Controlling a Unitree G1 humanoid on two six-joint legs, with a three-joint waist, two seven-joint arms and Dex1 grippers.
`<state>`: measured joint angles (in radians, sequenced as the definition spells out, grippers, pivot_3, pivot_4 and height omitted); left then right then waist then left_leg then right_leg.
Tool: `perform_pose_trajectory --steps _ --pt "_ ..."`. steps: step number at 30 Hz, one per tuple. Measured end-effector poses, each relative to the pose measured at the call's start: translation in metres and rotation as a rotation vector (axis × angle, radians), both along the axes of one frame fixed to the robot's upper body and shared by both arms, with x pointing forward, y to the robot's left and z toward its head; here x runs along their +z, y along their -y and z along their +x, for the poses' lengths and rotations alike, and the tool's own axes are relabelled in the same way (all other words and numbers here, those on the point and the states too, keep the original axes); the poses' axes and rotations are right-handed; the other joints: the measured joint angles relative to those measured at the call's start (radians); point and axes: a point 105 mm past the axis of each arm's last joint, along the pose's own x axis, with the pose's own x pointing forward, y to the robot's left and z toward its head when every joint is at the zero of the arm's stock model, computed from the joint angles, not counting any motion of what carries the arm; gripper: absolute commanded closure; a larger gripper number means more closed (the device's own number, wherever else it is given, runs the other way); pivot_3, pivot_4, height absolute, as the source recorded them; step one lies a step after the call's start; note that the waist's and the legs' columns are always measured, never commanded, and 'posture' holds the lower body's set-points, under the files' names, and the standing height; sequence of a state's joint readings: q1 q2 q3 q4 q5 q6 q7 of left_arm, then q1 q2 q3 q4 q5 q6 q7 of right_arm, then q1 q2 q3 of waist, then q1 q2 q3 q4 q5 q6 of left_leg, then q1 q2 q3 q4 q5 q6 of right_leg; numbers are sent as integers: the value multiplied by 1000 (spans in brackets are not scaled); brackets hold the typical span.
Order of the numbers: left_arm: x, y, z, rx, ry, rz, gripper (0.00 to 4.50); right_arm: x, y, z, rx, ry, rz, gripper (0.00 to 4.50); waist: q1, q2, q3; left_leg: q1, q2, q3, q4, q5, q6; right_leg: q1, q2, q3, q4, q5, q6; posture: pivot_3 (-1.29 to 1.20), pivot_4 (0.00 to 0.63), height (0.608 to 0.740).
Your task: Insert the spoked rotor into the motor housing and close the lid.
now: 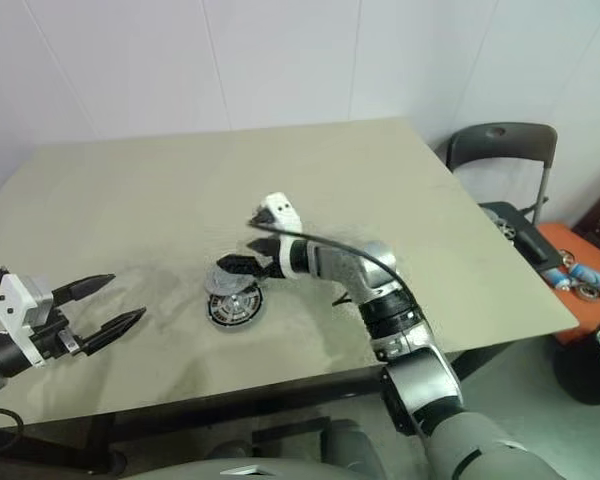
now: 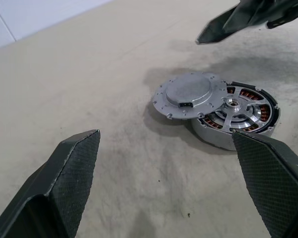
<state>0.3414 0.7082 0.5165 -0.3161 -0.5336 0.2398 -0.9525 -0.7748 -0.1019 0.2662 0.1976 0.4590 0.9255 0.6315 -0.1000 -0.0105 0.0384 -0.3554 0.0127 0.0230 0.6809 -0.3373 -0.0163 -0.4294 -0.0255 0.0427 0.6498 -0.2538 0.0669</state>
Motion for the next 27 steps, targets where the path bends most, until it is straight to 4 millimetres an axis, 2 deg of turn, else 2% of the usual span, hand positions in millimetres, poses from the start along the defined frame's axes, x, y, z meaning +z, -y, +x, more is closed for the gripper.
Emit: perform_pose_trajectory --steps 4,7,19,27 --pt "-3 -1 -3 9 -24 -7 0 1 -14 -1 50 147 -79 18 4 -1 -1 0 0 0 0 0 0 0 -1 0 0 0 0 0 0 740" --pt "-6 2 -7 14 -33 -29 0 -5 -19 -2 72 180 -117 18 6 -1 -1 0 0 0 0 0 0 0 -2 0 0 0 0 0 0 740" --pt "-13 16 -12 1 -55 -60 0 -42 -19 4 60 153 -267 18 4 -1 -1 0 0 -1 0 0 0 0 -1 0 0 0 -1 0 0 740" --pt "-12 17 -12 -3 -51 -60 0 -45 -23 7 55 159 -286 18 4 -1 -1 0 0 0 0 0 0 0 -1 0 0 0 -1 0 0 740"
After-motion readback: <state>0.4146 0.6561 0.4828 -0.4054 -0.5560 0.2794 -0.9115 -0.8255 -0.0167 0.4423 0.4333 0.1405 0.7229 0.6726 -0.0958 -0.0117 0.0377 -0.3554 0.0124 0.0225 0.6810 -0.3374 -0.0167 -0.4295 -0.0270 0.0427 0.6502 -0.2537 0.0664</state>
